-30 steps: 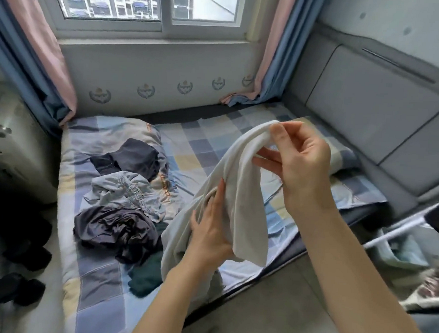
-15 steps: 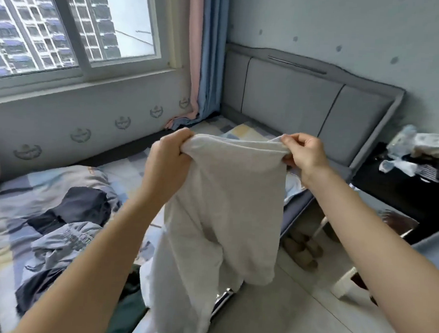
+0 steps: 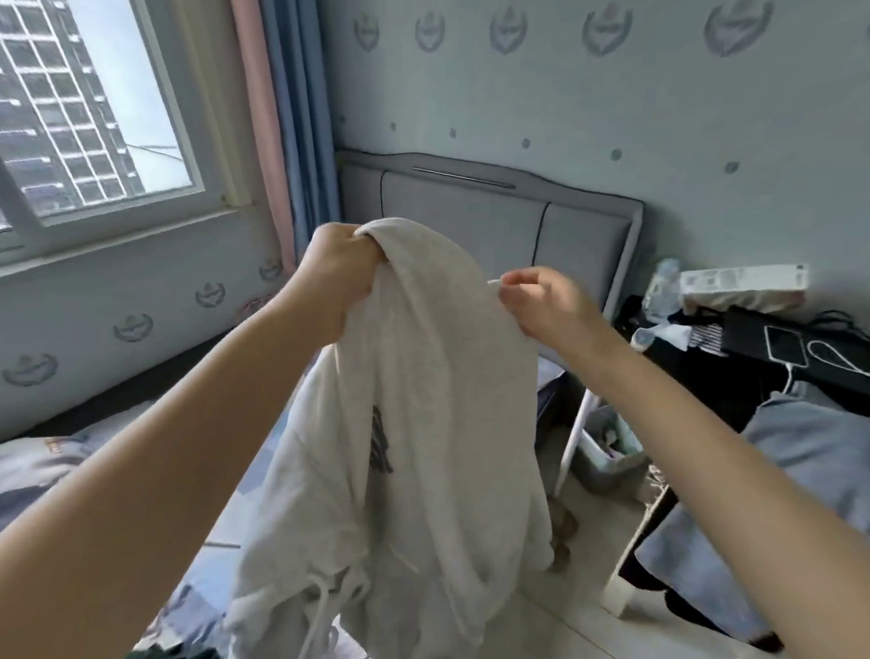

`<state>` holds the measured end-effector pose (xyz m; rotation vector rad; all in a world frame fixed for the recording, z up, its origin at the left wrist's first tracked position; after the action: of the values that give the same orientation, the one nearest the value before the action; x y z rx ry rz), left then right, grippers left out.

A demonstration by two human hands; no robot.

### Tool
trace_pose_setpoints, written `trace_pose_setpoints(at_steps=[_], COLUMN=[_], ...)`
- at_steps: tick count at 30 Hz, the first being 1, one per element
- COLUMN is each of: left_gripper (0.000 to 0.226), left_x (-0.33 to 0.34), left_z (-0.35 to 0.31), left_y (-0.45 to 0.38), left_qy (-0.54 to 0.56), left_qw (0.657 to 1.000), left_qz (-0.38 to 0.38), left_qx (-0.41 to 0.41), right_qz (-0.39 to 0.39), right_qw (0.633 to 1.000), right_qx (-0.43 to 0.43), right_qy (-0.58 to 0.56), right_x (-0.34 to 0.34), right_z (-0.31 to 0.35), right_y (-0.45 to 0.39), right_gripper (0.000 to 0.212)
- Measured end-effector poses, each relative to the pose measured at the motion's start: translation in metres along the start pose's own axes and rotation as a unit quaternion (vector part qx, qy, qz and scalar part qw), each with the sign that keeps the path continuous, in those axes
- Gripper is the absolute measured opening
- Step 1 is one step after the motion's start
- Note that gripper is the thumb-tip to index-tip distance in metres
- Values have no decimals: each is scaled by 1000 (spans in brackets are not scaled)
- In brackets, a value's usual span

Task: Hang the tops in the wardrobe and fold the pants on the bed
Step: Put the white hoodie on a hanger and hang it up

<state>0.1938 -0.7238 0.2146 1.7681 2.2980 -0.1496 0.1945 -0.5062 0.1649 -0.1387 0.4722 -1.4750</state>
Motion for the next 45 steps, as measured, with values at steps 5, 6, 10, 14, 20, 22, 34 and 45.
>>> trace_pose_setpoints(at_steps=[5,6,10,14,20,22,34,45], left_gripper=[12,13,14,17,10,16,95,18], left_x=[90,107,146,183,233,252,333,401], left_z=[-11,-17,-35,-51,-59,-59,-4,-83], left_y=[-13,-15,-25,-34,-48,-42,-13,-81], left_qy=[-4,11,56,61,88,43,-291,-169], left_qw=[998,996,991,987,970,936,749,817], left_qz=[39,46,67,86,208,347,509,442], left_qx=[-55,-71,-102,-120,-87,-36,310,330], right_qz=[-47,-52,96,118,39,-36,-485,-389], right_qw=[923,910,935,935,941,945,861,790], right_qx=[-260,-292,-112,35,-14,-33,53,132], right_qy=[278,289,322,333,336,324,143,455], right_x=[-13,-16,-18,-39,-83,-99,-244,-264], right_z=[26,24,-27,-68,-62,-48,-29,3], right_y=[71,86,107,97,86,79,23,83], right_gripper=[30,24,50,63,21,24,9,40])
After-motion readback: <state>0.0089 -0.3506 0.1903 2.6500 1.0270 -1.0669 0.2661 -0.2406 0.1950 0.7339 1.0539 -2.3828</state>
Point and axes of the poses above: each hand's wrist, its own y-axis away from the middle knuckle, its own x-axis out of the palm, z = x × y, the point moved 3 cm from there along -y, towards the middle knuckle, and after that the axes turned 13 degrees about -x, right-handed, at the moved point
